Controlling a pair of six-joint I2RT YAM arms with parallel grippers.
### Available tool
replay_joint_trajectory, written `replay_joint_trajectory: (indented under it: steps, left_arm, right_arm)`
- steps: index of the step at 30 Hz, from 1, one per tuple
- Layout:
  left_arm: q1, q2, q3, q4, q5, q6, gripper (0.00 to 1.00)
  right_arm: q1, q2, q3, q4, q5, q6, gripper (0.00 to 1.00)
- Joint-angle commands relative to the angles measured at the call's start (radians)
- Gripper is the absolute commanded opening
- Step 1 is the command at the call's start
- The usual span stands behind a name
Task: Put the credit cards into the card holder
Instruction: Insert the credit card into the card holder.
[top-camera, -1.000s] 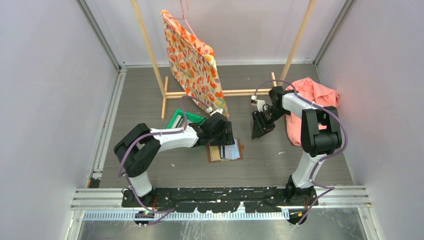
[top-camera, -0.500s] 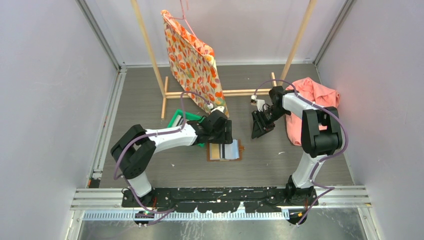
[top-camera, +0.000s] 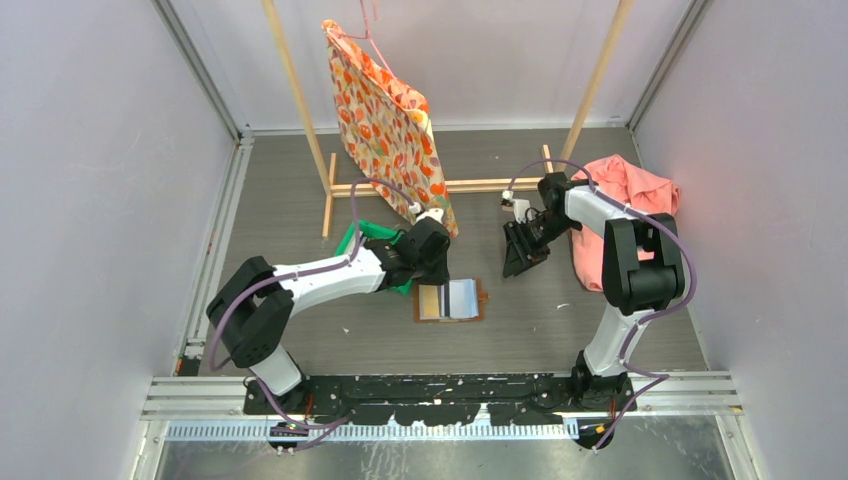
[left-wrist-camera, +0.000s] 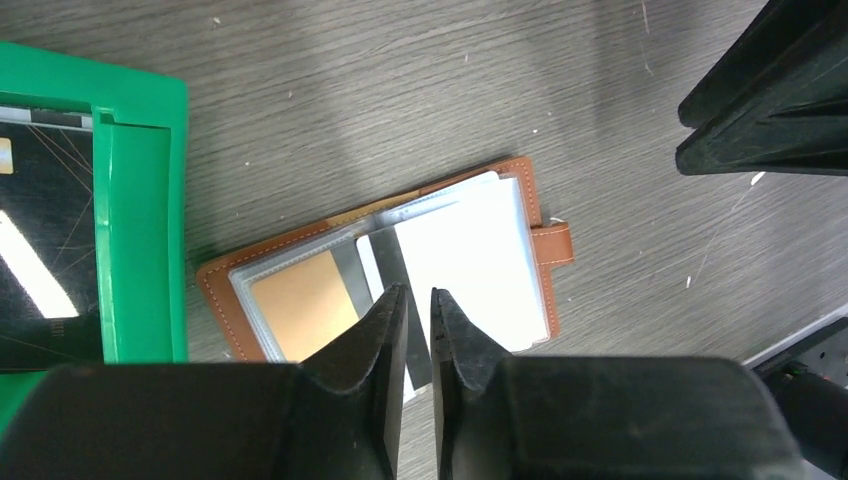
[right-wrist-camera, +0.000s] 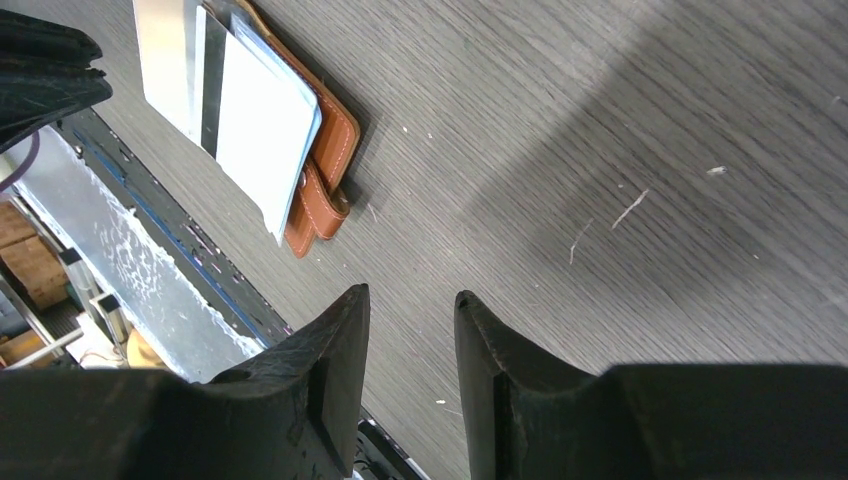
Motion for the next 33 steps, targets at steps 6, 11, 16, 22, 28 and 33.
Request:
replay_joint_trajectory:
  steps: [6,11,16,22,28,33]
  left_arm:
    - [0.005,0.013,-0.022,-0.056,-0.004,-0.008,0.09]
    - [-0.001,0.050,-0.027,-0.057,0.026,-0.014,0.09]
    - [-0.004,0.086,-0.017,-0.067,0.040,-0.015,0.09]
    - [-0.015,0.096,0.000,-0.108,0.013,-0.001,0.09]
    - [-0.021,0.129,0.008,-0.075,0.067,-0.018,0.09]
    - [-0.035,0.146,0.026,-0.040,0.096,-0.039,0.09]
  right_arm:
    - [0.005,-0.044,0.001,-0.015,-0.026,-0.014,0.42]
    - [0.003,-0.044,0.001,-0.015,-0.025,-0.015,0.42]
    - [0.004,-0.041,0.001,-0.016,-0.025,-0.014,0.42]
    - [0.004,-0.039,0.001,-0.016,-0.027,-0.015,0.42]
    - [0.004,-0.038,0.001,-0.017,-0.028,-0.015,0.42]
    - [0.006,-0.035,0.001,-0.016,-0.029,-0.015,0.42]
